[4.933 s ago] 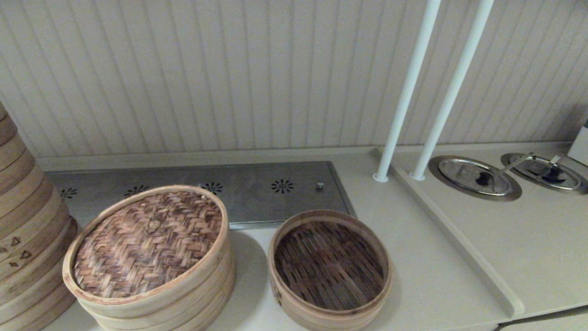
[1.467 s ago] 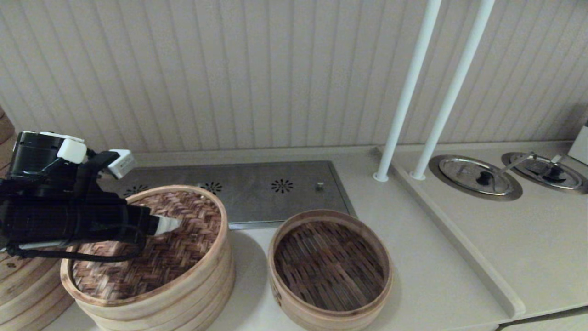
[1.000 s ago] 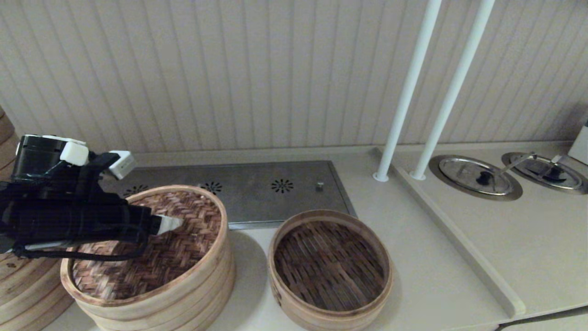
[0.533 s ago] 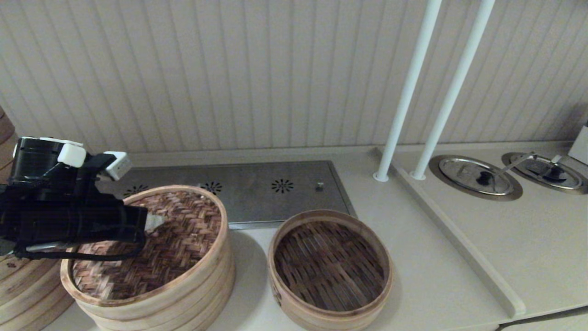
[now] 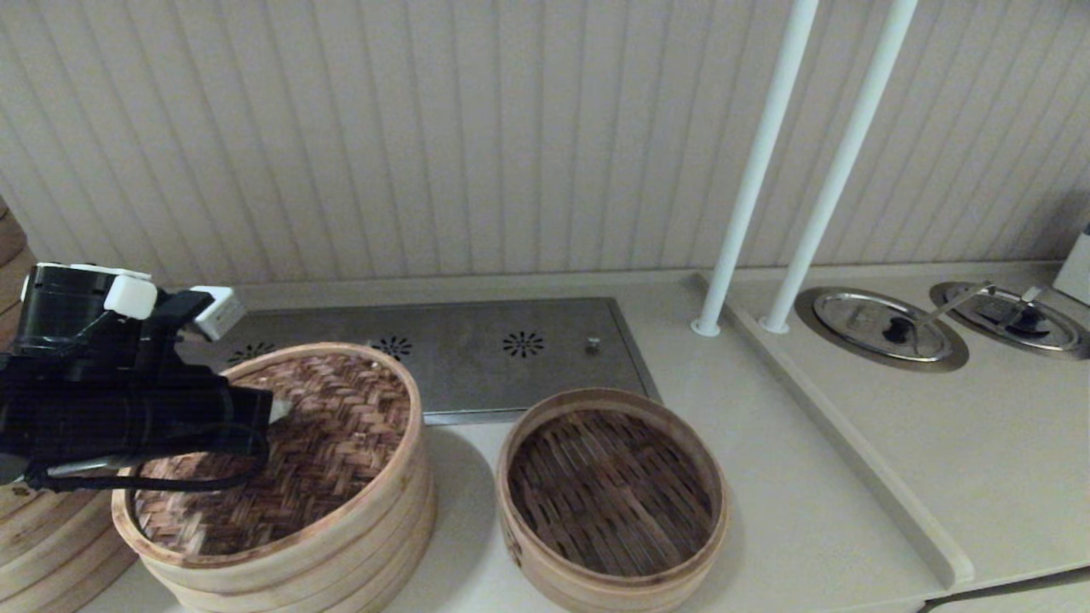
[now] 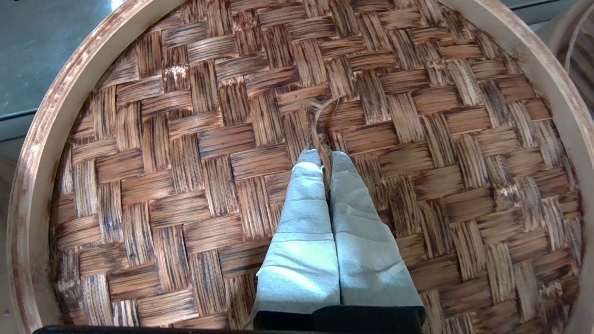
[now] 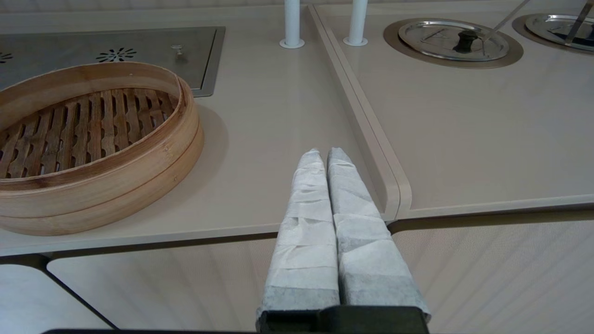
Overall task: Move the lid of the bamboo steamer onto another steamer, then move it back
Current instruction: Pick up the steamer
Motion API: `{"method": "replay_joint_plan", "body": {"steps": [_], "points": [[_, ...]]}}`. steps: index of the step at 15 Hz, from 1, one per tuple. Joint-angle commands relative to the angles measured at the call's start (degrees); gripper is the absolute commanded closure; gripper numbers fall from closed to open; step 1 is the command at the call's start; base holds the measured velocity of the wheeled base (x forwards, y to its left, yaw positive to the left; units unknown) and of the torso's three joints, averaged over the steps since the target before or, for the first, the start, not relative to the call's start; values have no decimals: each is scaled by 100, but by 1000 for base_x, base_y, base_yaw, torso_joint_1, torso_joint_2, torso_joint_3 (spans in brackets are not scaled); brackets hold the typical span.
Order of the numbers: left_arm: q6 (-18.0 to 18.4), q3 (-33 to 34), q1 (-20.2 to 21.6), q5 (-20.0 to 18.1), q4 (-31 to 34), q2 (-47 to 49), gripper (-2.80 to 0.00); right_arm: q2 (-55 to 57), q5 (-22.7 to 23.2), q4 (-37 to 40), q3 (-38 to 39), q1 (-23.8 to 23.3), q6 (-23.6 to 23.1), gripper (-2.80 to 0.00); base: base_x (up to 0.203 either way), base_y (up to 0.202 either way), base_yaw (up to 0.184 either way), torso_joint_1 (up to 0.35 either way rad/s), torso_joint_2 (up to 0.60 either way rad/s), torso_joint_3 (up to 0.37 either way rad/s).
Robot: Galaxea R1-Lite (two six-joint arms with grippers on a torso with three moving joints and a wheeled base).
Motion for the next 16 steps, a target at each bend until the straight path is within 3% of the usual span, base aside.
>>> {"method": "replay_joint_plan", "body": {"steps": [1,12,16], "points": [[-2,-96,-6,-5,-2,-95,0,4,-1,0,18,0,-2,0,0,0,0,0,0,0],[-7,-602,-49,-60,402,-455,0,4,-1,0,18,0,1,0,0,0,0,0,0,0],[-23,-1208,-415,-82,975,-549,0,4,-1,0,18,0,-6,0,0,0,0,0,0,0]]}}
